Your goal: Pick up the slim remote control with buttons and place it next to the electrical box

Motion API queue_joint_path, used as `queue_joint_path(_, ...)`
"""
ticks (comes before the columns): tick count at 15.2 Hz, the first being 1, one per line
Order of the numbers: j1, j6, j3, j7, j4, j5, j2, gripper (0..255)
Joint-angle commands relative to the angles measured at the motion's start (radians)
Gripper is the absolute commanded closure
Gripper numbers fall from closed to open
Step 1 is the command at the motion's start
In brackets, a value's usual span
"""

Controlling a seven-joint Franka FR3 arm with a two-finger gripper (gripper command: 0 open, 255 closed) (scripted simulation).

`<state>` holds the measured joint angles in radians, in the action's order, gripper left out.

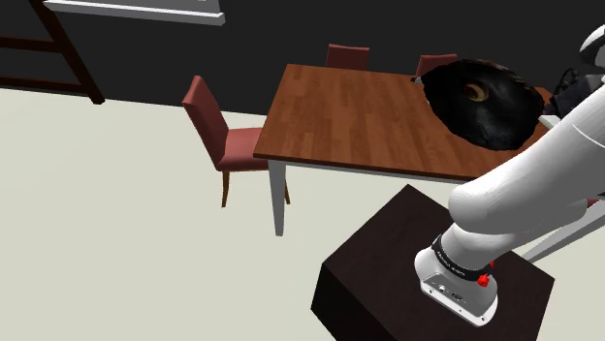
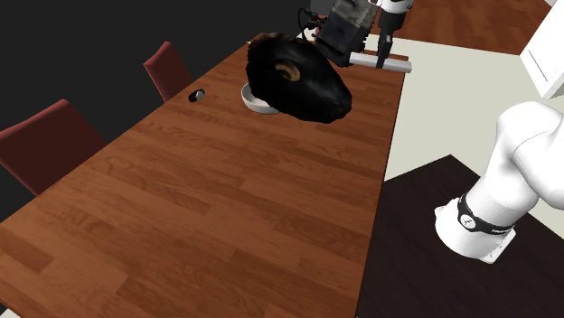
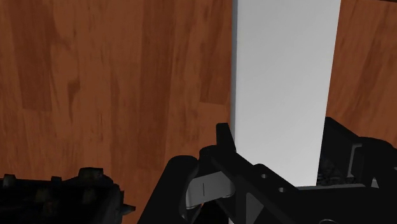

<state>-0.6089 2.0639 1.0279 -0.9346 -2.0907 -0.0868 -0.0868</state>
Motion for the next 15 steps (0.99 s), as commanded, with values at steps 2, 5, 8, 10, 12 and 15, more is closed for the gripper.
queue_joint_path(2,0.002,0.043,0.011,-0.022,-0.023,0.031,0.034,255)
queue_joint_path(5,0.002,0.083,0.019,-0.044,-0.047,0.061,0.064,255)
queue_joint_path(8,0.0,0.123,0.023,-0.071,-0.069,0.098,0.099,255)
queue_joint_path(10,-0.004,0.149,0.024,-0.091,-0.083,0.126,0.125,255)
queue_joint_path(12,-0.009,0.174,0.022,-0.112,-0.095,0.156,0.151,255)
queue_joint_path(15,-0.021,0.209,0.013,-0.147,-0.112,0.205,0.193,255)
